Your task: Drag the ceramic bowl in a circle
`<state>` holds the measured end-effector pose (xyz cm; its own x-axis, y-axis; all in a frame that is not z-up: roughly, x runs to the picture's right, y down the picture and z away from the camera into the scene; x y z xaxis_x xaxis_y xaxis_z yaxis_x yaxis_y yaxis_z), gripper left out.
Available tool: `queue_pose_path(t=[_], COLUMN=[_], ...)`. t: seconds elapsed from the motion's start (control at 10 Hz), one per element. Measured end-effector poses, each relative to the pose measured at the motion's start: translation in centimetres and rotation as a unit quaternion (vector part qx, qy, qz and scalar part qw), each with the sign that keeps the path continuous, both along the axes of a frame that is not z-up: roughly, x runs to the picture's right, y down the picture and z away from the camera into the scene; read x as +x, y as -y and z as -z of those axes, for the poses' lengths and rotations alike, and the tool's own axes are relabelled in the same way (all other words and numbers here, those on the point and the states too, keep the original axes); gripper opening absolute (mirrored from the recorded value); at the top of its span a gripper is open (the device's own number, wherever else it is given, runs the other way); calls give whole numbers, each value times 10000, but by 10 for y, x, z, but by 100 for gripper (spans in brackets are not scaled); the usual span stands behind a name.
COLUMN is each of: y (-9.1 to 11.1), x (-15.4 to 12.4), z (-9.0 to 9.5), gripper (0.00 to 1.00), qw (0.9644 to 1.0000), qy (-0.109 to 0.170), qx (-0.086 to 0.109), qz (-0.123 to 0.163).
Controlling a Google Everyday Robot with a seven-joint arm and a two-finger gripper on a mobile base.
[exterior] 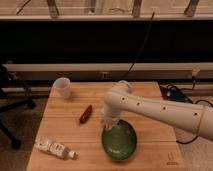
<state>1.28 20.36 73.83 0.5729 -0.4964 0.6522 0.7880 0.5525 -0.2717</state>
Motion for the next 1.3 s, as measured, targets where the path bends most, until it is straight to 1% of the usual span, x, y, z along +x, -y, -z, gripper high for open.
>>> queue_pose_path(t=[0.2, 0.3, 0.6, 0.7, 0.9, 1.1, 1.2, 1.3], y=[-7, -9, -7, -3, 3, 18, 25, 31], x=[25, 34, 84, 102, 121, 144, 151, 153], z=[9, 10, 5, 0, -9, -29, -37, -44], gripper=[0, 0, 0, 0, 0, 0, 0, 0], qw=[9999, 9997, 9973, 9957, 9931, 9893, 9880, 9875], qy=[-132, -200, -639, -801, -1008, -1238, -1318, -1341], qx=[-66, -83, -108, -94, -79, -17, 13, 36], qz=[-47, -87, -351, -461, -594, -768, -806, -832])
